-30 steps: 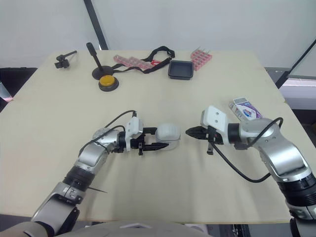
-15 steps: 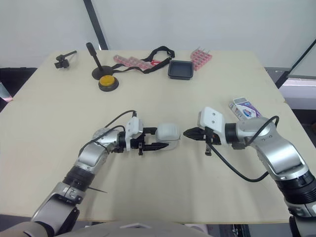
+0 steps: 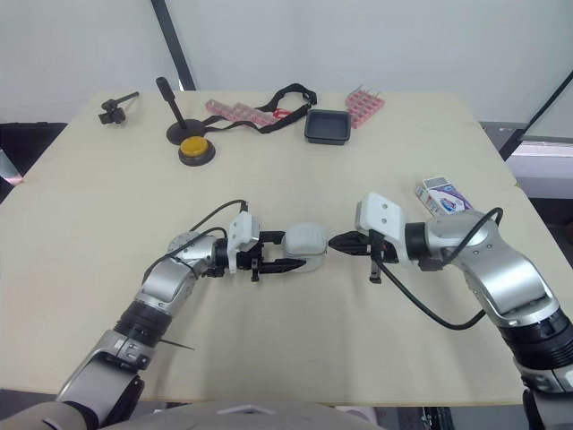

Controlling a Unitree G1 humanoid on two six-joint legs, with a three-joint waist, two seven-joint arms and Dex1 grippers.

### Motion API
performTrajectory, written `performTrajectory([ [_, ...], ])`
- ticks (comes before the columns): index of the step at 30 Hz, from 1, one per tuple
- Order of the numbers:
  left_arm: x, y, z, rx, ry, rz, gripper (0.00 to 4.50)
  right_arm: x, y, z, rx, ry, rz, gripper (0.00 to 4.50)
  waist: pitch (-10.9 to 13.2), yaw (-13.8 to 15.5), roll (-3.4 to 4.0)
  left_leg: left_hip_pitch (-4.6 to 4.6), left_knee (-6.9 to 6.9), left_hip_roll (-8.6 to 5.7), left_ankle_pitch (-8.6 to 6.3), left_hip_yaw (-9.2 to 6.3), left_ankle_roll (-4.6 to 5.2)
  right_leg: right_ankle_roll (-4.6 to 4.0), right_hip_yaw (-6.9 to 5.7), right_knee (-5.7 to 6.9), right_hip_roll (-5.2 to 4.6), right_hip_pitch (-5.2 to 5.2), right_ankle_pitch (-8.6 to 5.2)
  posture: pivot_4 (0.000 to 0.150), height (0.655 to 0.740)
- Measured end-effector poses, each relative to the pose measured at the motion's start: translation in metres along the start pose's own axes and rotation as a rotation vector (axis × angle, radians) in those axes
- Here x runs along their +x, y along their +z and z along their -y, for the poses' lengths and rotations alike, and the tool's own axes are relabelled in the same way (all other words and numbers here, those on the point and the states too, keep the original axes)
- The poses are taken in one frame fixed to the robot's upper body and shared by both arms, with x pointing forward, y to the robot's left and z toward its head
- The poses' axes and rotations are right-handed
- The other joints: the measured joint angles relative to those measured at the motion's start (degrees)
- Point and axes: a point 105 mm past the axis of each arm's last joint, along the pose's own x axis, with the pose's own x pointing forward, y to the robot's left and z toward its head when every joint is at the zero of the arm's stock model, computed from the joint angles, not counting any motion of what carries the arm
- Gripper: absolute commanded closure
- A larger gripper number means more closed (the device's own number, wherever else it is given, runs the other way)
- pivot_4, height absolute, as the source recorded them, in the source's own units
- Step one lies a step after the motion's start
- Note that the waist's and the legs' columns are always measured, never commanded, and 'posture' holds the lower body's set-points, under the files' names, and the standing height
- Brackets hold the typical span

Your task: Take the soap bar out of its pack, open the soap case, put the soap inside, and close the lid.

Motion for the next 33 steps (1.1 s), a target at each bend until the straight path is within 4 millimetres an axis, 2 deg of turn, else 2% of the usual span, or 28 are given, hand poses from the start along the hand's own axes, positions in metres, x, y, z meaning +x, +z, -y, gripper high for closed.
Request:
performTrajectory([
  [15,0.000,0.000,0.000,0.000,0.000,0.000,2.60,0.000,-0.001,0.000,0.019,0.003,-0.002,4.45,0.0,0.0,0.00,0.00,-0.01,0.00,0.00,0.00,0.00,0.00,0.00,-0.02,0.00,0.00,0.00,0.150,0.7291],
  [20,-0.001,0.000,0.000,0.001,0.000,-0.002,2.60,-0.011,-0.002,0.016,0.031,-0.066,0.001,4.45,0.0,-0.1,0.00,0.00,-0.01,-0.01,0.00,0.00,0.00,0.00,0.02,-0.03,-0.01,0.00,0.00,0.150,0.7291],
  [25,-0.001,0.000,0.000,0.003,-0.002,-0.004,2.60,-0.018,0.020,0.030,-0.001,-0.111,0.078,4.45,0.0,-0.2,0.00,0.00,-0.03,0.00,0.00,0.00,0.00,0.00,0.01,-0.02,0.01,0.00,0.00,0.150,0.7291],
  [29,-0.001,0.000,0.000,0.004,-0.005,-0.004,2.60,-0.008,0.045,0.019,-0.021,-0.053,0.183,4.45,0.0,-0.2,0.00,0.00,-0.03,0.00,0.00,0.00,0.00,0.00,-0.02,-0.02,0.01,0.00,0.00,0.150,0.7291],
  [33,0.000,0.000,0.000,0.005,-0.005,-0.004,2.60,0.007,0.052,0.008,-0.024,-0.015,0.206,4.45,0.0,-0.2,0.00,0.00,-0.03,0.00,0.01,0.00,-0.02,0.01,-0.01,-0.02,0.00,0.00,0.00,0.150,0.7291],
])
